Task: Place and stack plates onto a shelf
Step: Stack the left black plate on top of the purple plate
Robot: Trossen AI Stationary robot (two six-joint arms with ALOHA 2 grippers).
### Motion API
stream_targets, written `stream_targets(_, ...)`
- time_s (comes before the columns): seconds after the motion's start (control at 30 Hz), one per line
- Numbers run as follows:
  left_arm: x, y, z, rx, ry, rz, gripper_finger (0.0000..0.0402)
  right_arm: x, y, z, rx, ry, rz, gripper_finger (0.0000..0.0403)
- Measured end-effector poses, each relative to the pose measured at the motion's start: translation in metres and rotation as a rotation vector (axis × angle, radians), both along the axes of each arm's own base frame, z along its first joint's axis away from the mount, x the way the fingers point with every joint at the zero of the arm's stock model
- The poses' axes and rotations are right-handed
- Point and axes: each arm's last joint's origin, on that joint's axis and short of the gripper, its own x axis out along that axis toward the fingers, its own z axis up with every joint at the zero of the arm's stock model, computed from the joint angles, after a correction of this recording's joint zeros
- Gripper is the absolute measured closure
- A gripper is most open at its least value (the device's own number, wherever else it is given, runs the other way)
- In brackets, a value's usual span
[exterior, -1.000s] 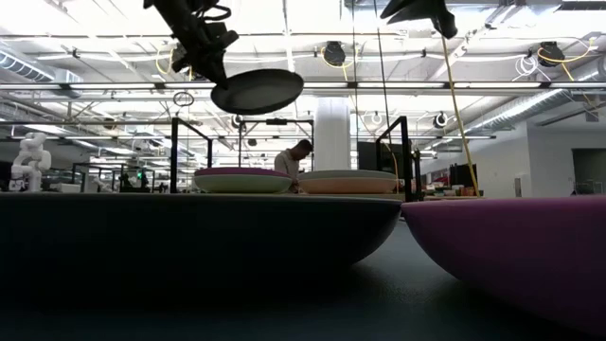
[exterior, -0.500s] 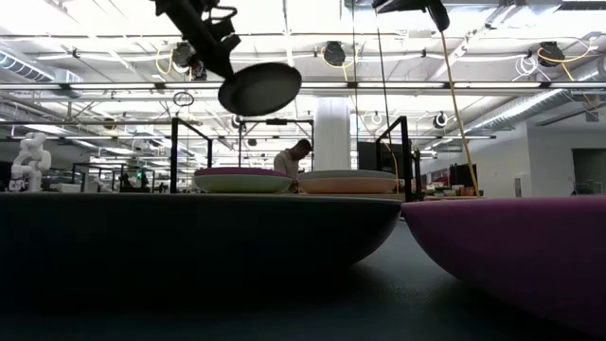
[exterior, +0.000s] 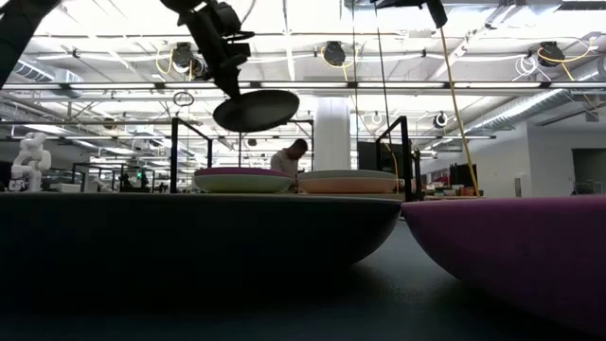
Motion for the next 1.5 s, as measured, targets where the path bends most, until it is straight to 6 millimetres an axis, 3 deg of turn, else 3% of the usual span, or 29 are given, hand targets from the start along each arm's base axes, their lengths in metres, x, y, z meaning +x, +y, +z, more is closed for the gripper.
stream_targets(0.9,0.037,0.008,-0.082,-0.294,0.268,-0.083,0.0386,0.000,0.000,-0.001,0.021,0.000,-0.006,0.0348)
stream_targets(1.5,0.044,0.008,-0.088,-0.299,0.281,-0.064,0.0376,0.000,0.000,-0.001,0.021,0.001,-0.003,0.0348)
